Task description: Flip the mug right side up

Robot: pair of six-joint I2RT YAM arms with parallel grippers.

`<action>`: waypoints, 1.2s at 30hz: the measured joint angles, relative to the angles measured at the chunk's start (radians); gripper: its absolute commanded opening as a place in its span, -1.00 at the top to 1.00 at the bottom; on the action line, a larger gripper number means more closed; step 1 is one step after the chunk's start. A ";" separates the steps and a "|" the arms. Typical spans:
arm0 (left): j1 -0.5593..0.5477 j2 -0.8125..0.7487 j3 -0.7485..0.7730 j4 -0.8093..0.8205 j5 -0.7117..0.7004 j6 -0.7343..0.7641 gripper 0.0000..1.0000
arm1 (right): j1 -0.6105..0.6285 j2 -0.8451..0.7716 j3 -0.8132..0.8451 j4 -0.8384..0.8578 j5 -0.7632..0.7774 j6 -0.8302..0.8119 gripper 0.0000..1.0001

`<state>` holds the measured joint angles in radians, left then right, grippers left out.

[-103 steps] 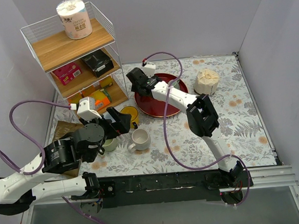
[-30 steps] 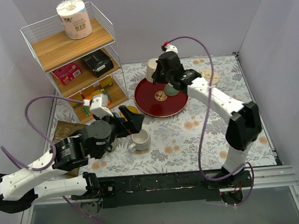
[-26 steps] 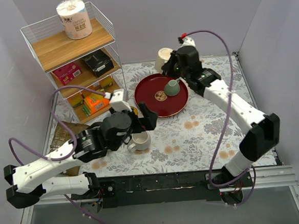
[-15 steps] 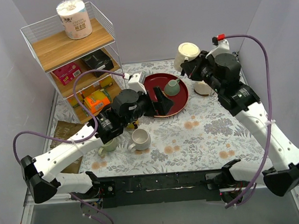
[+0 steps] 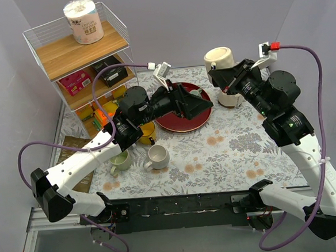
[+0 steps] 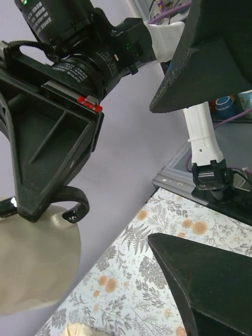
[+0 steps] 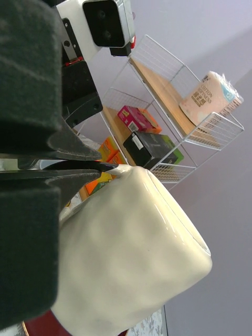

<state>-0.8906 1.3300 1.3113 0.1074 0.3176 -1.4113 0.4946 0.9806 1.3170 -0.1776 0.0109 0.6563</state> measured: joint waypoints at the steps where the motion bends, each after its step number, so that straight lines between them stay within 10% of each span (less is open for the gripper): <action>1: 0.002 0.000 0.000 0.009 0.009 0.006 -0.92 | 0.000 0.000 0.002 0.000 -0.008 0.008 0.97; 18: -0.002 0.148 0.159 -0.125 -0.090 0.269 0.03 | 0.001 0.019 -0.024 -0.062 -0.082 0.139 0.97; 27: -0.052 0.220 0.237 -0.281 -0.303 0.381 -0.10 | 0.011 0.076 -0.033 -0.117 -0.043 0.140 0.97; 36: -0.116 0.222 0.212 -0.279 -0.558 0.374 0.31 | 0.018 0.116 -0.033 -0.164 0.010 0.200 0.97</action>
<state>-1.0069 1.5517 1.5238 -0.1715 -0.2409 -1.0370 0.5121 1.0966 1.2842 -0.3420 0.0208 0.8566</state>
